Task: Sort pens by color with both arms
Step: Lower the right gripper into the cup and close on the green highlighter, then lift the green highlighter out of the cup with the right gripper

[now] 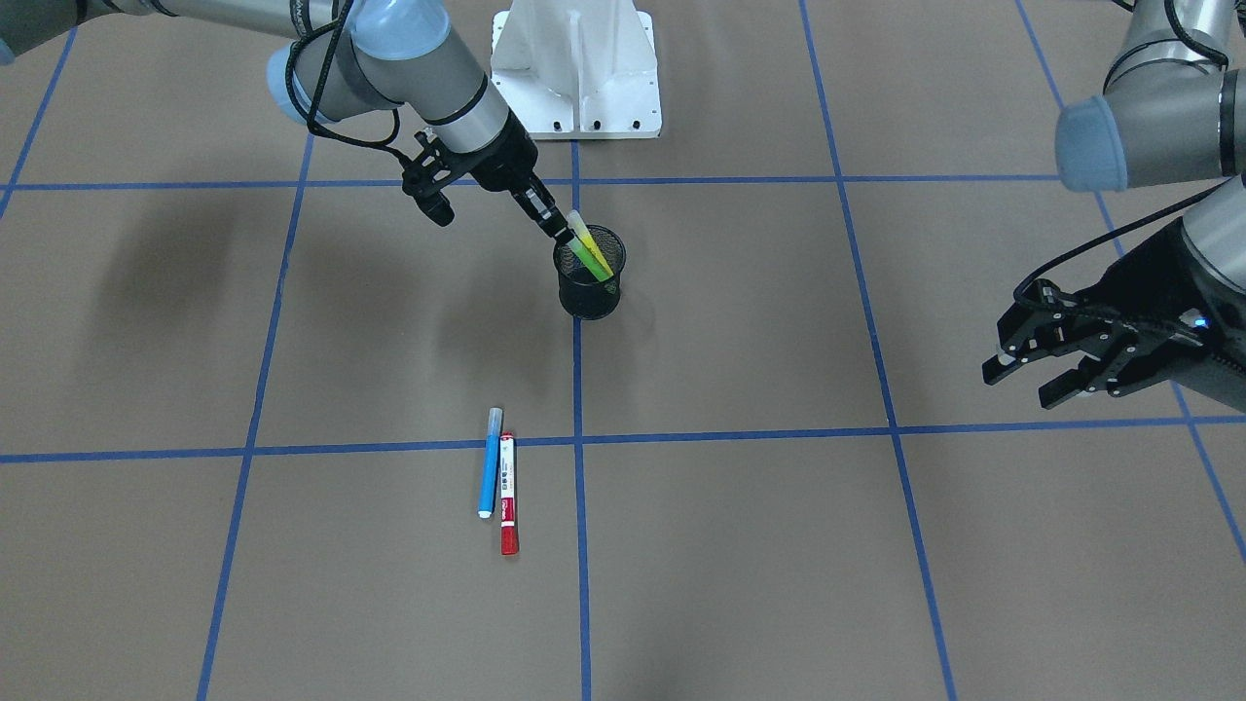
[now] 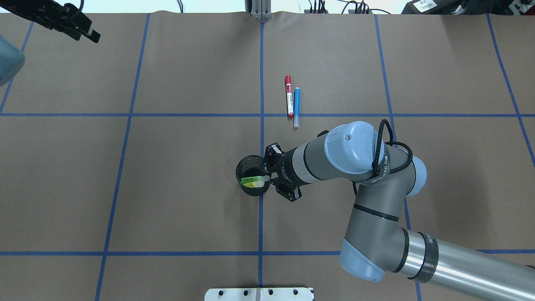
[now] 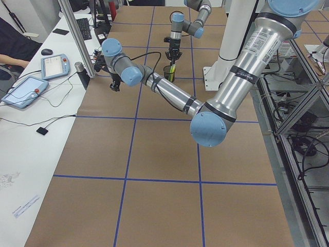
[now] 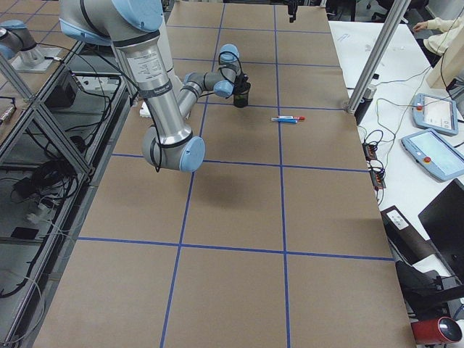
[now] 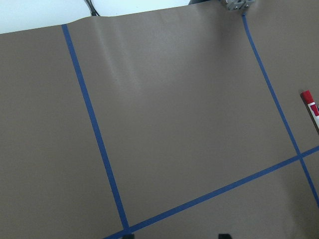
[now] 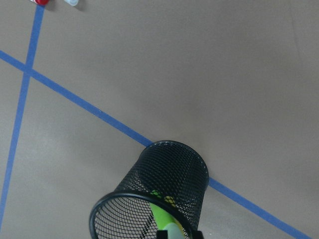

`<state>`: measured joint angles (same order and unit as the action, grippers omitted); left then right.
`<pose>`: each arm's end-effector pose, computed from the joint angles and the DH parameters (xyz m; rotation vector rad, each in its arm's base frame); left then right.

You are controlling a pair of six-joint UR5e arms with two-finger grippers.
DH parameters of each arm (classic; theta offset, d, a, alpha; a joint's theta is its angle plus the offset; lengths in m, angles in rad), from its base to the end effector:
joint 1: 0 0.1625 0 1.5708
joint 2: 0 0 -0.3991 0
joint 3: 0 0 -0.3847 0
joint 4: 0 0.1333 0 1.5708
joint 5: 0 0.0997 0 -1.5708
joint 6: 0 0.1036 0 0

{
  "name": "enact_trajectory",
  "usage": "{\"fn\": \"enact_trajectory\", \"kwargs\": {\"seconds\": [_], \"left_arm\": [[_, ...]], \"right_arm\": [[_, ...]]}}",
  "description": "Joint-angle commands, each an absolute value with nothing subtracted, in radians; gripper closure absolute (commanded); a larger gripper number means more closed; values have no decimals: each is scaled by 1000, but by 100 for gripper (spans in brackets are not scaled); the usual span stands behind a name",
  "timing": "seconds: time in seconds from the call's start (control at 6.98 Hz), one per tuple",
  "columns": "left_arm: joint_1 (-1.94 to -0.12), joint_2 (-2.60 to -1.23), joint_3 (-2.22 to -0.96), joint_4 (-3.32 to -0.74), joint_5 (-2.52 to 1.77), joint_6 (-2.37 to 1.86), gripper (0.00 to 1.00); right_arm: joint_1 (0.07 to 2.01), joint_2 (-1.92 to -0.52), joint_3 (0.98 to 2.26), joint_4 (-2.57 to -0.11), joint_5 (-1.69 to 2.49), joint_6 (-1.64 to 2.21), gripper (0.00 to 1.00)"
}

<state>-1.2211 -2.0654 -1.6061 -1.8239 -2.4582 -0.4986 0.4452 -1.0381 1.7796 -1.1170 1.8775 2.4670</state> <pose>0.1689 -0.6177 0.2954 0.3182 1.0625 0.2137 -0.5110 -0.3568 0.1899 -0.5525 -1.1474 0.9836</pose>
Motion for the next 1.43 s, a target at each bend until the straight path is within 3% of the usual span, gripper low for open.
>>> {"fn": "enact_trajectory", "kwargs": {"seconds": [0.0, 1.29], "left_arm": [[-1218, -2065, -1608, -1824, -2457, -499, 35], [-1128, -2068, -1606, -1824, -2387, -517, 35]], "right_arm": [[469, -1037, 1781, -1123, 1891, 2467, 100], [653, -1016, 1963, -1338, 2035, 2448, 100]]}}
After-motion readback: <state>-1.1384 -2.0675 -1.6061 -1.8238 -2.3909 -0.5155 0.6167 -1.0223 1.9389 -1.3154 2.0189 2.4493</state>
